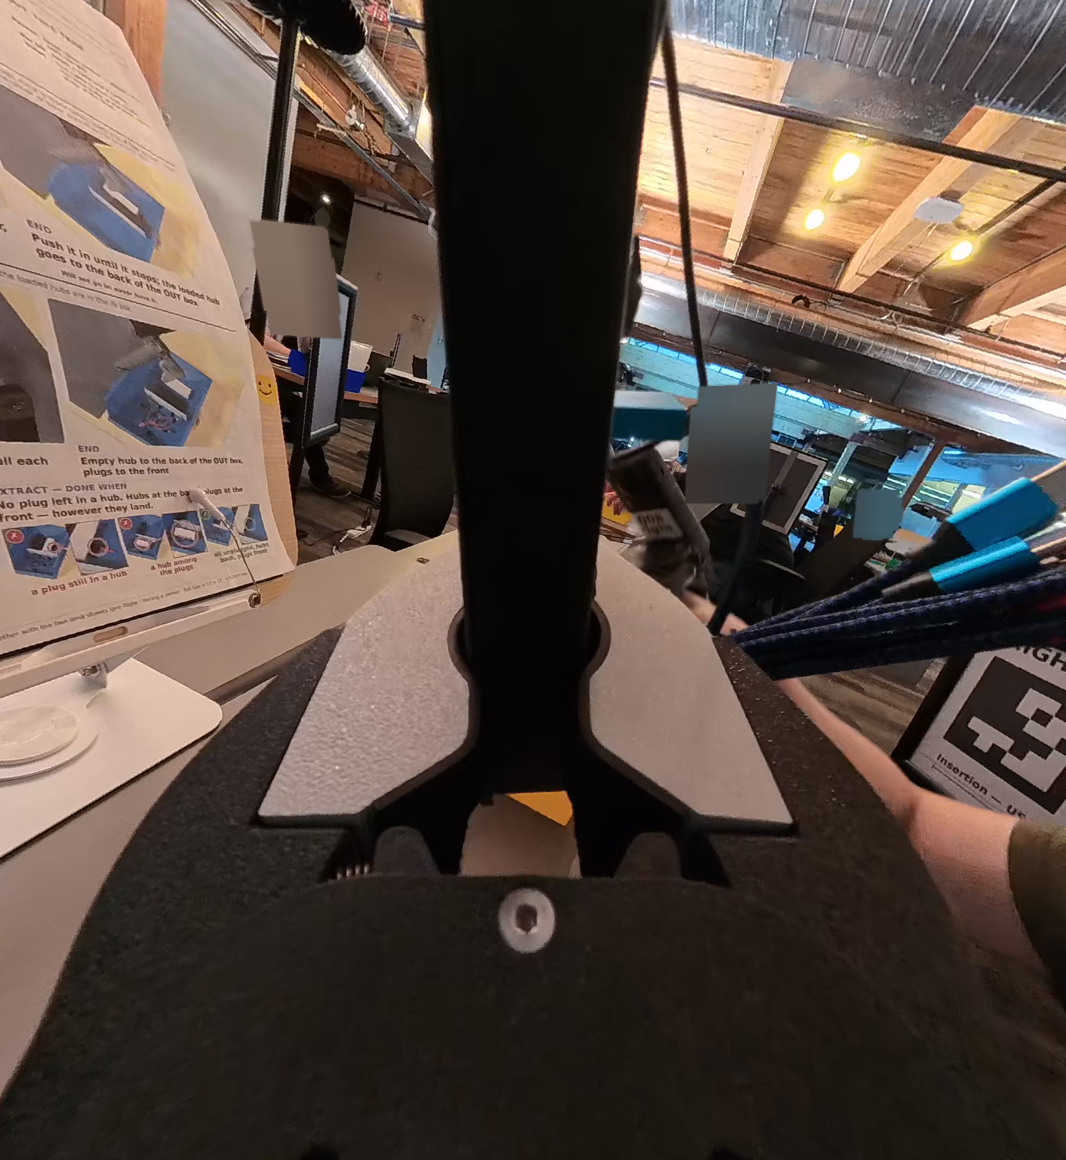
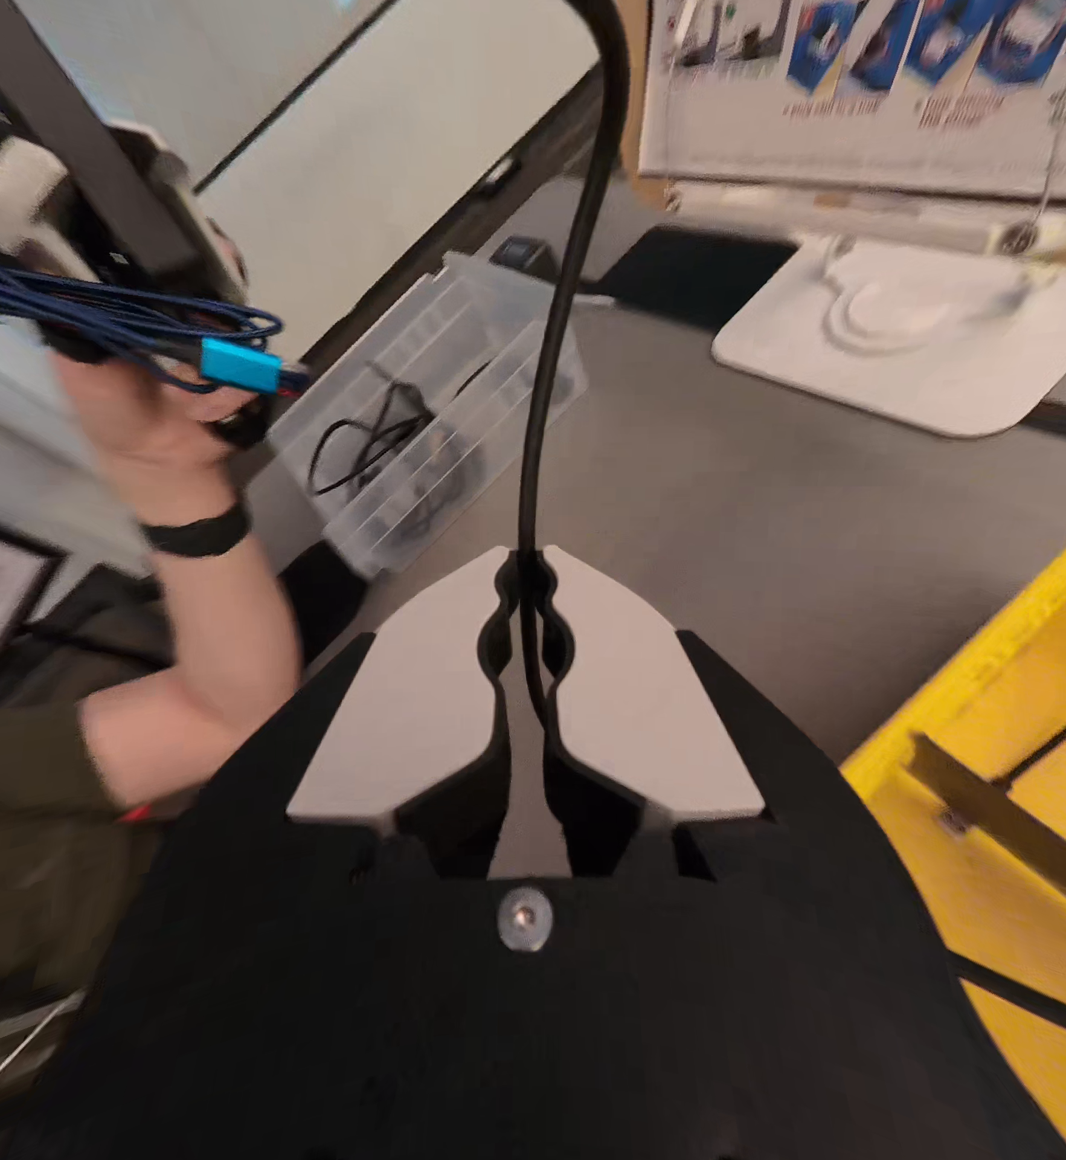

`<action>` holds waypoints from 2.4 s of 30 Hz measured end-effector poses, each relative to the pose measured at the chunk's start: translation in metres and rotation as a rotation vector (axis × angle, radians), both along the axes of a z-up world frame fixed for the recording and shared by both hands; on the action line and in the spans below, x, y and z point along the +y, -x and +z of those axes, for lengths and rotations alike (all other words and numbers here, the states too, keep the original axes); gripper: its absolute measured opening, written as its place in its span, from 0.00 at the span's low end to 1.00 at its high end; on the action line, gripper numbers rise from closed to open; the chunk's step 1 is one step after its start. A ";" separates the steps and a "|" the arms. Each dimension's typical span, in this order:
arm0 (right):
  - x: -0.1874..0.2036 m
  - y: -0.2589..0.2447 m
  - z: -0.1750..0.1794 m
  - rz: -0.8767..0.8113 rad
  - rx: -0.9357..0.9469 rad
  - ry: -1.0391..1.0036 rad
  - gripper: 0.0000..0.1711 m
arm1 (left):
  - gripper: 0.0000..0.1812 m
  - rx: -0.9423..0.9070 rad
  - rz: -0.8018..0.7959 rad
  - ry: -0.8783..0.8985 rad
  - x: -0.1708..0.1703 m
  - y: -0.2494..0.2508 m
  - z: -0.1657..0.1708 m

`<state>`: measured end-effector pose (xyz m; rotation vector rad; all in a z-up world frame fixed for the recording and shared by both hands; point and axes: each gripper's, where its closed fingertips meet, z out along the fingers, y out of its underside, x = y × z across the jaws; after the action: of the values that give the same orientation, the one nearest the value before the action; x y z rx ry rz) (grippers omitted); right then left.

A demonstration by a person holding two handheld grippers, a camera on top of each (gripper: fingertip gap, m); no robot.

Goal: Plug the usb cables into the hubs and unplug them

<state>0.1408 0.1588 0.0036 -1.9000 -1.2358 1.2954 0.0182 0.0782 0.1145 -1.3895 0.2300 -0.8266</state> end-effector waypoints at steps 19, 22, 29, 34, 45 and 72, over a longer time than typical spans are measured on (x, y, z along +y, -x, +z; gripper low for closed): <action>0.170 -0.078 -0.054 -0.010 -0.337 0.075 0.03 | 0.15 0.143 0.014 0.105 0.035 -0.040 -0.031; 0.181 -0.066 -0.087 0.018 -0.359 0.007 0.03 | 0.15 0.175 -0.020 0.107 0.039 -0.053 -0.037; 0.159 -0.045 -0.133 0.147 -0.477 0.073 0.05 | 0.15 0.231 -0.062 0.139 0.046 -0.071 -0.051; 0.152 -0.079 -0.131 0.151 -0.520 0.063 0.16 | 0.15 0.245 -0.045 0.162 0.049 -0.065 -0.055; 0.101 -0.083 0.036 0.123 -0.138 -0.442 0.32 | 0.15 0.319 -0.081 0.229 0.055 -0.067 -0.077; -0.005 -0.014 0.070 0.211 0.008 -0.415 0.18 | 0.14 0.362 -0.161 0.199 0.061 -0.109 -0.089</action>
<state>0.1544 0.1542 0.0733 -1.5008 -1.5929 1.0412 0.1275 0.1392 0.0260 -1.7229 0.5562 -0.7391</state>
